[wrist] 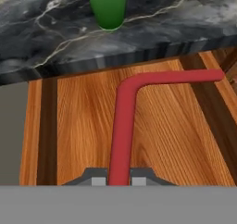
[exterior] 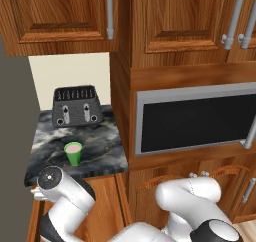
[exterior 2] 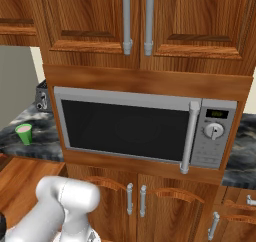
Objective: Pick up the straw from the left drawer and put it inside the smoothie cup.
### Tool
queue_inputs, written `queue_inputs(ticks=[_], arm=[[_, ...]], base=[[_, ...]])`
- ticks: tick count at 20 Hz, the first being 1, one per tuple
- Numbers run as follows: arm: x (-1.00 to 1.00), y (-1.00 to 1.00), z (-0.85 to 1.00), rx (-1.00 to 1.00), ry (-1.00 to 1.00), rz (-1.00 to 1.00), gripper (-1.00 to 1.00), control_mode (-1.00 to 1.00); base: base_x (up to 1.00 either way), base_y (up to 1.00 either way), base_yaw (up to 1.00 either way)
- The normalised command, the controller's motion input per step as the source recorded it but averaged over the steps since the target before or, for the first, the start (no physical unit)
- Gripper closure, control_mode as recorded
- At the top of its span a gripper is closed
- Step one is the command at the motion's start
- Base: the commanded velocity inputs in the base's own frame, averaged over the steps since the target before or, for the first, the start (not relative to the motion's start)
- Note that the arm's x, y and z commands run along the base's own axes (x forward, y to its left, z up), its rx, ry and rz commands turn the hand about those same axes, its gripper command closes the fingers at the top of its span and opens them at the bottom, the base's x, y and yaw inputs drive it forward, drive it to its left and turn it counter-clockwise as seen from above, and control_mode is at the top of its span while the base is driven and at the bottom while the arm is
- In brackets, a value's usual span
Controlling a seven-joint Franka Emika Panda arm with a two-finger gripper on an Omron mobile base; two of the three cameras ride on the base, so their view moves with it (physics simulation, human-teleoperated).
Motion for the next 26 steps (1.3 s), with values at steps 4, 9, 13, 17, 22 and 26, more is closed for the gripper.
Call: queue_inputs(ticks=[4, 9, 13, 17, 22, 26], arm=[[-0.64, 0.0, 0.84, 0.0, -0.14, 0.0, 1.0, -1.0], [-0.36, -0.09, 0.55, 0.0, -0.1, 0.0, 1.0, -1.0], [-0.01, -0.05, 0.7, 0.0, -0.06, 0.03, 1.0, -1.0], [0.0, -0.03, 0.55, 0.0, -0.01, 0.0, 1.0, -1.0], [-0.07, -0.04, 0.3, 0.0, -0.05, 0.0, 1.0, -1.0], [0.0, 0.0, 0.0, 0.0, 0.0, 0.0, 1.0, -1.0]], base=[[0.0, 0.0, 0.0], [0.0, 0.0, 0.0], [0.0, 0.0, 0.0], [0.0, 0.0, 0.0], [0.0, 0.0, 0.0], [0.0, 0.0, 0.0]])
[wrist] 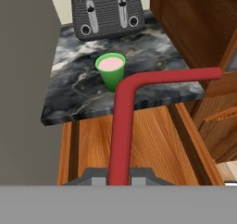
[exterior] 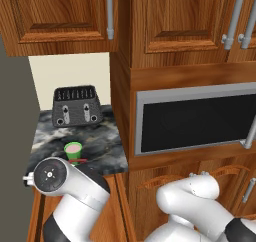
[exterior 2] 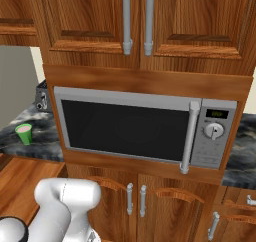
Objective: Pick up the straw from the left drawer and put it inside the smoothie cup.
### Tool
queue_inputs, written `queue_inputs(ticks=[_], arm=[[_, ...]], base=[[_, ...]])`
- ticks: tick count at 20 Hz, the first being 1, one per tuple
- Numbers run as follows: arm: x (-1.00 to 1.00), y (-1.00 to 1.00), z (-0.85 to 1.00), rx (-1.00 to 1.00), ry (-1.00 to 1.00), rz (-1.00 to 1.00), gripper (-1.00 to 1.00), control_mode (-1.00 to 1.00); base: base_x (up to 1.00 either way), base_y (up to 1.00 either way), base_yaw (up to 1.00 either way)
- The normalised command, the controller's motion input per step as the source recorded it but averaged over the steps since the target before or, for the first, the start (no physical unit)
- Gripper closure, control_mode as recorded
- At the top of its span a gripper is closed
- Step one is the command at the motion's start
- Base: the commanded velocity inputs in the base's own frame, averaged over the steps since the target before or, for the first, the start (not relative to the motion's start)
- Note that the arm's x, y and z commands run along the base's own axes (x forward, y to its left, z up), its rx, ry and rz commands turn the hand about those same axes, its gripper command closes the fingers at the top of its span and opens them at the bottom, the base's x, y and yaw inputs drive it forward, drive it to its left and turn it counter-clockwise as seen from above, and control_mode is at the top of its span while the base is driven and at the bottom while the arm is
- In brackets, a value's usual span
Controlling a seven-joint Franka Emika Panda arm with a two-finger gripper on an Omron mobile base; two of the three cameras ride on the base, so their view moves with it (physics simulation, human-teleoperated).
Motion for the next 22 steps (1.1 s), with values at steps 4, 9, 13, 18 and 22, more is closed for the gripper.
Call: queue_inputs(ticks=[4, 9, 13, 18, 22], arm=[[0.0, -0.01, 0.0, 0.0, 0.0, 0.0, 1.0, -1.0], [0.0, -0.08, 0.06, 0.0, 0.0, 0.0, 1.0, -1.0], [0.01, -0.01, 0.24, 0.0, 0.0, 0.0, 1.0, -1.0], [0.14, 0.0, 0.28, 0.0, 0.0, 0.0, 1.0, -1.0], [0.14, -0.02, 0.32, 0.0, 0.0, 0.0, 1.0, -1.0]], base=[[0.0, 0.0, 0.0], [0.0, 0.0, 0.0], [0.0, 0.0, 0.0], [0.0, 0.0, 0.0], [0.0, 0.0, 0.0]])
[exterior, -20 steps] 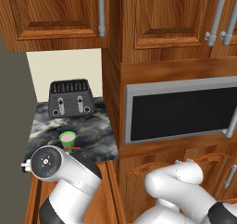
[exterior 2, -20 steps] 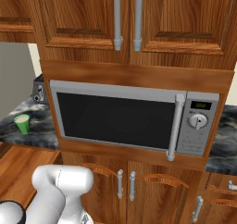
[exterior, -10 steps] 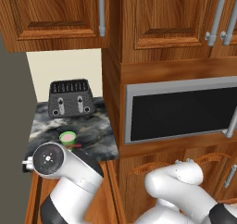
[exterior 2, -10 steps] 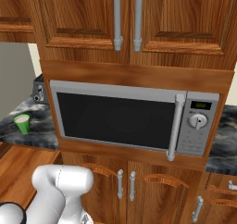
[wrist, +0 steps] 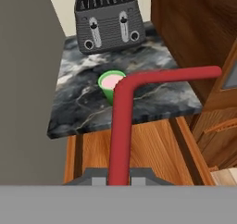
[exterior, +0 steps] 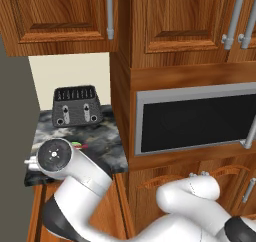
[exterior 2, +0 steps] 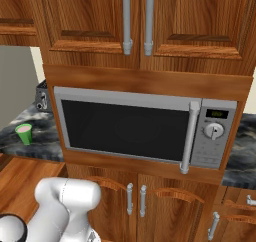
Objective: Pick up the straw from the left drawer and put it inside the smoothie cup.
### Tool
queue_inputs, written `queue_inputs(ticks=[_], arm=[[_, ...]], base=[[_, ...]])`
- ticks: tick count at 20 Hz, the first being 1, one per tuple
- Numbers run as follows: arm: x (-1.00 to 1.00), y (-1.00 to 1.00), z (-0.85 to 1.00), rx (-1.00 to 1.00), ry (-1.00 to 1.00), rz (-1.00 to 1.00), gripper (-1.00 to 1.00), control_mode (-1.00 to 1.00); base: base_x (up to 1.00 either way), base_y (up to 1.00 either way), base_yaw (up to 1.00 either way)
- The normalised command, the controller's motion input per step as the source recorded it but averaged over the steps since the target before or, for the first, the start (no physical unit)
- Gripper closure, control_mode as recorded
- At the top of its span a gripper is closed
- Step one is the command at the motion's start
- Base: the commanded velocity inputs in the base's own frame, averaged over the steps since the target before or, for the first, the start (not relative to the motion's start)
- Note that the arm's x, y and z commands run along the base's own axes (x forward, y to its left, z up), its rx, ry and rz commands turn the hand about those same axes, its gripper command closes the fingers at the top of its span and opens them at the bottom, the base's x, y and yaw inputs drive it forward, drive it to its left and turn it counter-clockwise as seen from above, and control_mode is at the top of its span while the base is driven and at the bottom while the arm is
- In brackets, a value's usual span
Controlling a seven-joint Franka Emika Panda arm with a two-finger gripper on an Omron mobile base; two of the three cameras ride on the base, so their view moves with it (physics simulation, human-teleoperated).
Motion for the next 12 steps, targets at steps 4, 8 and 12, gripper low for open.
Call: queue_inputs(ticks=[4, 8, 12], arm=[[0.19, 0.0, 0.39, 0.0, 0.0, 0.0, 1.0, -1.0], [0.16, 0.0, 0.35, 0.0, 0.0, 0.05, 1.0, -1.0], [0.4, 0.0, 0.2, 0.0, 0.03, 0.07, 1.0, -1.0]], base=[[0.0, 0.0, 0.0], [0.0, 0.0, 0.0], [0.0, 0.0, 0.0]])
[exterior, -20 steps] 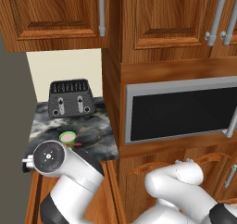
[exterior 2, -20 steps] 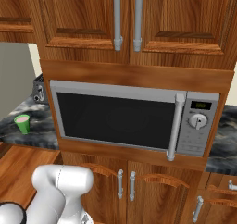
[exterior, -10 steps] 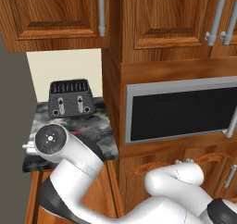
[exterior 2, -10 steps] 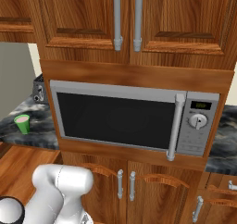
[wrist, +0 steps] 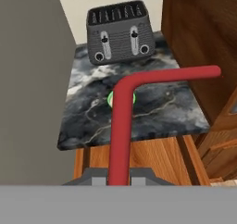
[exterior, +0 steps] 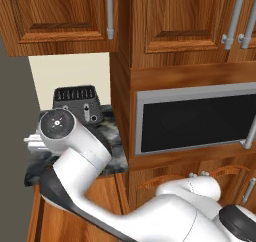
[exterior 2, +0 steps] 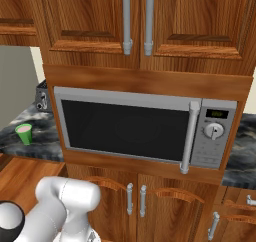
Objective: Pick up the straw from the left drawer and put it inside the smoothie cup.
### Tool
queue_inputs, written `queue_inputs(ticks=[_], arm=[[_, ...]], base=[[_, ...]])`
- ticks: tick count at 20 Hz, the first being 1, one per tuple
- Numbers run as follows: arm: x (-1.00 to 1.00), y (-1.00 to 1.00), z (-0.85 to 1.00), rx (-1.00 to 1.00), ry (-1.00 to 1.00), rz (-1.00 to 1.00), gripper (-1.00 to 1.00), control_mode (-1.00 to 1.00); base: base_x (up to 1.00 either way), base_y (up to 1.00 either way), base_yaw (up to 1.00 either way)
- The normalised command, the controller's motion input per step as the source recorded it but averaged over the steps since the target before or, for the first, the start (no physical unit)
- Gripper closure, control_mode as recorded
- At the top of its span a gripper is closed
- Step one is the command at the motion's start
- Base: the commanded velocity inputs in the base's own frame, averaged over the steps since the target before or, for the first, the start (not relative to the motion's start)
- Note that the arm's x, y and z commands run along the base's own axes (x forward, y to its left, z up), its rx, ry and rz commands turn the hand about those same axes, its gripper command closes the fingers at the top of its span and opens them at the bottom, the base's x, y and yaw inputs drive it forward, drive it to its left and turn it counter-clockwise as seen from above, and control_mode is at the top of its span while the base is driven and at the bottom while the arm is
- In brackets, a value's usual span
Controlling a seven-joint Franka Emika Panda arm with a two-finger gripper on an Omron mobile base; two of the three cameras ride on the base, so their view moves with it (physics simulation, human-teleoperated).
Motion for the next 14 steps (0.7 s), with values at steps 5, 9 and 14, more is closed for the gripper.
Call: queue_inputs(ticks=[5, 9, 14], arm=[[0.35, 0.0, 0.05, 0.0, 0.16, 0.11, 1.0, -1.0], [0.11, 0.0, 0.0, 0.0, 0.05, 0.15, 1.0, -1.0], [0.0, 0.02, -0.12, 0.0, 0.0, 0.08, 1.0, -1.0]], base=[[0.0, 0.0, 0.0], [0.0, 0.0, 0.0], [0.0, 0.0, 0.0]])
